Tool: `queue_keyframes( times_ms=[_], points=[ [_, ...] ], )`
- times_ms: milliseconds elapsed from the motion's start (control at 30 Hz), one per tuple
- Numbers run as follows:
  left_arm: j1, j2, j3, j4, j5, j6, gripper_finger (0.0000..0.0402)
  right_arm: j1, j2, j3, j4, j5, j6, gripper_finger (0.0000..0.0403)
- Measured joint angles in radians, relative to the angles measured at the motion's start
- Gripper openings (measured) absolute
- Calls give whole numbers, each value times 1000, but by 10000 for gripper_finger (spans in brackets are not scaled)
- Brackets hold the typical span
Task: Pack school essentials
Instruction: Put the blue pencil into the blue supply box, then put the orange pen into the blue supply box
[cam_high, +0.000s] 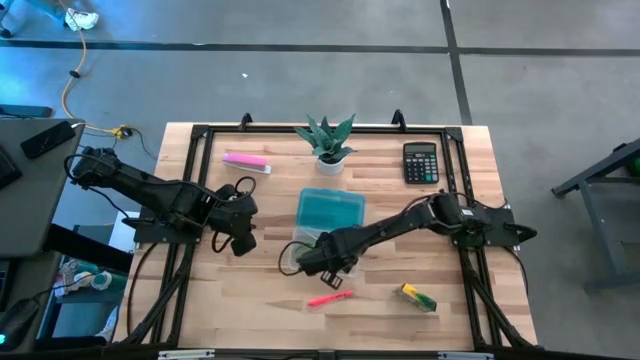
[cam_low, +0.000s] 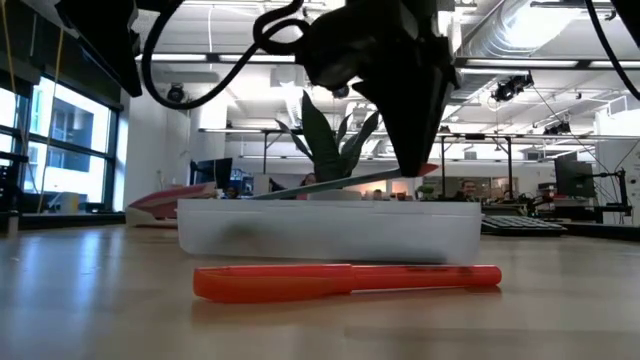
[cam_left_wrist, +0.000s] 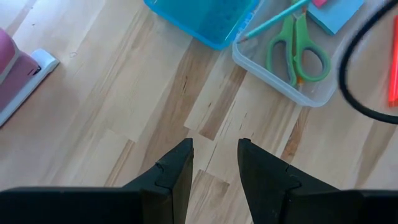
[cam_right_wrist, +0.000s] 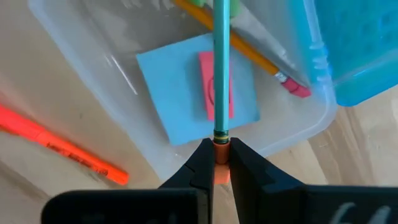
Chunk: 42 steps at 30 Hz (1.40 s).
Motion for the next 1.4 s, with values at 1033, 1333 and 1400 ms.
queue_keyframes(
  times_ms=[1033, 1333, 1400],
  points=[
    [0, 0, 0, 62, 62, -3, 115, -13, -60, 5, -20, 81, 5, 144],
    [0, 0, 0, 92, 93, -60, 135, -1, -162, 5, -31, 179, 113, 144],
    [0, 0, 0, 91, 100, -75, 151, 7, -179, 5, -33, 189, 137, 144]
  ],
)
